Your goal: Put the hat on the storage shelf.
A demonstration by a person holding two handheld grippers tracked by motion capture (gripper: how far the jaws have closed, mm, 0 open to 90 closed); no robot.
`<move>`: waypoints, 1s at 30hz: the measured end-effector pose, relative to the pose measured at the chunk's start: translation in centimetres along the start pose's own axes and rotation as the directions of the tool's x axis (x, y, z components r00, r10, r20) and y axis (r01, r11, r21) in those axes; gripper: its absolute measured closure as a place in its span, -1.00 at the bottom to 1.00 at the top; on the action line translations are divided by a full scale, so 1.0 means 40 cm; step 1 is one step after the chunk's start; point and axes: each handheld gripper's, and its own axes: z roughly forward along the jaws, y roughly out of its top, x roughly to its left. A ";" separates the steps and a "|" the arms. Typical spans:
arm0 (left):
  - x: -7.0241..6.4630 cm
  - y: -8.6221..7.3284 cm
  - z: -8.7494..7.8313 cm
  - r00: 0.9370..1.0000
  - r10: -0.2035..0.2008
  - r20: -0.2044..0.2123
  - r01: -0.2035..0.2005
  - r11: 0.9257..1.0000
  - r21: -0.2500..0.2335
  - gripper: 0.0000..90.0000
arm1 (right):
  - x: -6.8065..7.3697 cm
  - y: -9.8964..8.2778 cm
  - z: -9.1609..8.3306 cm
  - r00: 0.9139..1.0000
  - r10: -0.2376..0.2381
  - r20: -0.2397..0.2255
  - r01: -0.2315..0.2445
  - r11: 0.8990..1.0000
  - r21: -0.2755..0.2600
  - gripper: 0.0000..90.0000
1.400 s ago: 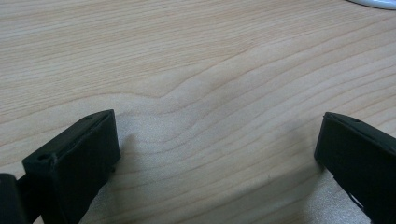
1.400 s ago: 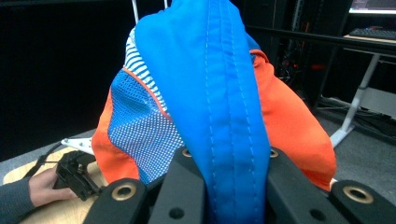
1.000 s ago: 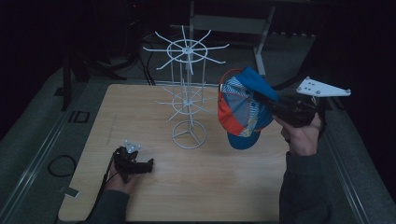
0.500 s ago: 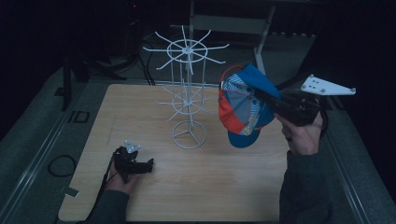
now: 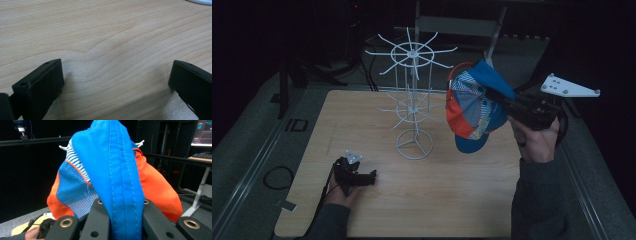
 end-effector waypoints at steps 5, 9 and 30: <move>0.000 0.000 0.000 1.000 0.000 0.000 0.000 1.000 0.000 -1.00 | 0.002 0.012 0.001 1.000 0.005 -0.019 -0.006 1.000 -0.019 0.95; 0.000 0.000 0.000 1.000 0.000 0.000 0.000 1.000 0.000 -1.00 | 0.002 0.017 0.011 1.000 0.005 -0.025 -0.005 1.000 -0.016 0.94; 0.000 0.000 0.000 1.000 0.001 -0.001 -0.001 1.000 0.001 -1.00 | 0.002 -0.042 0.153 0.996 0.014 -0.085 0.000 0.985 0.170 0.63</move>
